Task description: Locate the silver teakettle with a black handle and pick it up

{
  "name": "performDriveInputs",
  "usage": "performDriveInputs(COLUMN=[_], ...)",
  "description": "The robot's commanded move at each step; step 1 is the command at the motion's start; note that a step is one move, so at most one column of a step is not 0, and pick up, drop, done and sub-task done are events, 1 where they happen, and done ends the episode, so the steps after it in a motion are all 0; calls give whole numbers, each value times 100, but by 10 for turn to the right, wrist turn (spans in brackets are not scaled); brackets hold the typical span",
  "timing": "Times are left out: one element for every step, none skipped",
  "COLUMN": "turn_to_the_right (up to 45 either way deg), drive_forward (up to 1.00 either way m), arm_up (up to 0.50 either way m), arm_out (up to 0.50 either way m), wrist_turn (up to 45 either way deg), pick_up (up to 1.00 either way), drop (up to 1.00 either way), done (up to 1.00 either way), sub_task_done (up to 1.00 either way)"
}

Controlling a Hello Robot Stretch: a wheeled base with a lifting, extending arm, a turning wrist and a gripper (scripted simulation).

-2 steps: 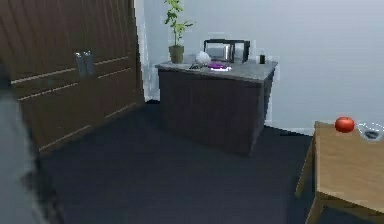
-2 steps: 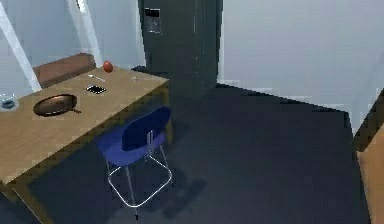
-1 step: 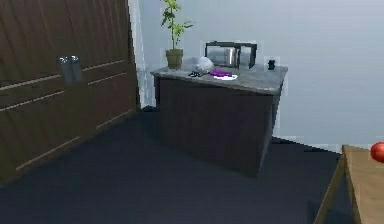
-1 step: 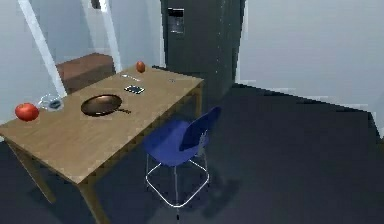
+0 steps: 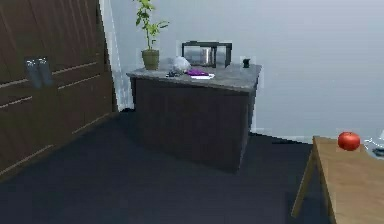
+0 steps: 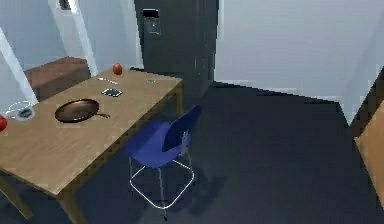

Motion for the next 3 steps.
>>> performDriveInputs(turn_to_the_right=[0,90,0], drive_forward=[100,0,10], arm_up=[0,0,0], arm_out=[0,0,0], wrist_turn=[0,0,0], pick_up=[0,0,0], drop=[0,0,0], done=[0,0,0], sub_task_done=[0,0,0])
